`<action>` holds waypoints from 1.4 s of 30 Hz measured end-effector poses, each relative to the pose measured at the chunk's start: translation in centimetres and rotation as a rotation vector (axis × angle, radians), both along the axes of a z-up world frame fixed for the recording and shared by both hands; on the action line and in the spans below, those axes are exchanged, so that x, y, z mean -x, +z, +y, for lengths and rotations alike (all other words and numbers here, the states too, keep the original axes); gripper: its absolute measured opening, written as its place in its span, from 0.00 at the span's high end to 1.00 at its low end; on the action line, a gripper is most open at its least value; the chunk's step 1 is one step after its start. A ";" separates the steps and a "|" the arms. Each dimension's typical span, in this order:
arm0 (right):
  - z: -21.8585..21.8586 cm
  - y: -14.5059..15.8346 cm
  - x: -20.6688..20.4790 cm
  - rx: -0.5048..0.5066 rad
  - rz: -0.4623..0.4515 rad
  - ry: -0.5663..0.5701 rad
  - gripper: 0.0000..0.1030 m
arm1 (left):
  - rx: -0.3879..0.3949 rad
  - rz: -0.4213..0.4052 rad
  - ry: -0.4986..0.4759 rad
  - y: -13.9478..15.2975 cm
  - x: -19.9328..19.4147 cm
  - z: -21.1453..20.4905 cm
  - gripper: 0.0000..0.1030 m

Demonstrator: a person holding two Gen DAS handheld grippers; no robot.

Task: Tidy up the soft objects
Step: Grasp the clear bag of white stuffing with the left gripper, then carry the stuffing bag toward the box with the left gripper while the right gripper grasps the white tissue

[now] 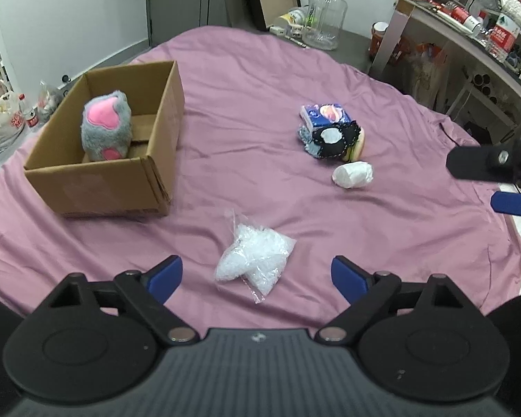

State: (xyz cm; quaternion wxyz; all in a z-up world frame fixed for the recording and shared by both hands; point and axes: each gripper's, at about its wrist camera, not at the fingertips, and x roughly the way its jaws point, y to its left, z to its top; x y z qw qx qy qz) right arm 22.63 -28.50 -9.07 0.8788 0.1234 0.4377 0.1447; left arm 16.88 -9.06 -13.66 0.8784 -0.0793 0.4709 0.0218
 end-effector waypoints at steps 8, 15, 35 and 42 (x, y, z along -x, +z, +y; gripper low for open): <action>0.1 -1.4 -2.5 -0.045 0.042 -0.017 0.00 | 0.014 0.050 0.014 -2.2 -2.3 0.3 0.17; 0.0 -3.0 -5.1 -0.085 0.091 -0.053 0.00 | 0.018 0.080 0.052 -4.0 -4.3 0.8 0.21; 2.9 -8.2 -10.9 0.082 0.210 -0.021 0.23 | 0.135 0.068 0.136 -4.6 -8.9 2.7 0.83; 4.0 -9.6 -12.7 0.127 0.229 -0.002 0.27 | 0.150 0.053 0.151 -4.5 -10.3 3.3 0.83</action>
